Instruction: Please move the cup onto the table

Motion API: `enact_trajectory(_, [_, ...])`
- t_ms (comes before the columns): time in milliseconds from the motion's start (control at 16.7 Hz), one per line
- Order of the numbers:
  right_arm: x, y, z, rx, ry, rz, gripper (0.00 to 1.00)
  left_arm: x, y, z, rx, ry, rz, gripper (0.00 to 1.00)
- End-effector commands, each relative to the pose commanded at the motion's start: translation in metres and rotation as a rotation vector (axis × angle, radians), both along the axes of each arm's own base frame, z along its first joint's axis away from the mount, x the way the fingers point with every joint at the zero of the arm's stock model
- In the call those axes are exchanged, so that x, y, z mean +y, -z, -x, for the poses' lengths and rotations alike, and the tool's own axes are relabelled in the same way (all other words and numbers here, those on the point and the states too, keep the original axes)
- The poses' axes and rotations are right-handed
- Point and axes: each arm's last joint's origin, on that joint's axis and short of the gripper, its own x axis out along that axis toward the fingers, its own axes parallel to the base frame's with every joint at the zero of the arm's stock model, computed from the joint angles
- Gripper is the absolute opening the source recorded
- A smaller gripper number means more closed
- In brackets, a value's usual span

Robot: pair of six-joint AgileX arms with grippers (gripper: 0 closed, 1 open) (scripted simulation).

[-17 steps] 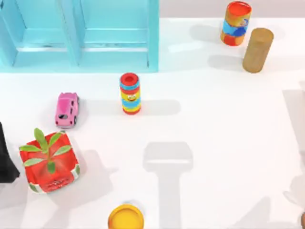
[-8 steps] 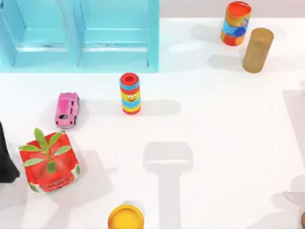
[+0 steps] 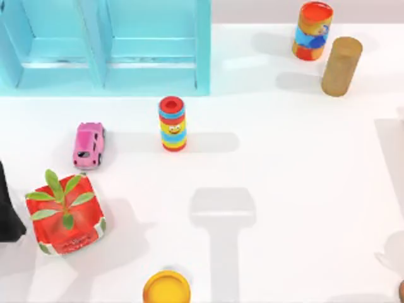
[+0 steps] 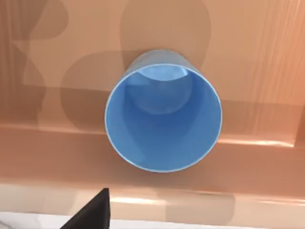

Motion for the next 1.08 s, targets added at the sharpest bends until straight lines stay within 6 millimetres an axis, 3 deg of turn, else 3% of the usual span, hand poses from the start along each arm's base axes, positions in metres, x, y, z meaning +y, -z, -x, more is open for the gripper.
enact_trajectory(360, [0.0, 0.009, -0.001, 0.0, -0.001, -0.001, 1.0, 0.0, 0.0, 0.0, 0.0, 0.0, 0.0, 1.0])
enact_trajectory(840, [0.0, 0.086, -0.005, -0.003, -0.001, 0.001, 1.0, 0.0, 0.0, 0.0, 0.0, 0.0, 0.0, 1.0])
enact_trajectory(1080, [0.0, 0.1, 0.0, 0.0, 0.0, 0.0, 1.0, 0.0, 0.0, 0.0, 0.0, 0.0, 0.0, 1.0])
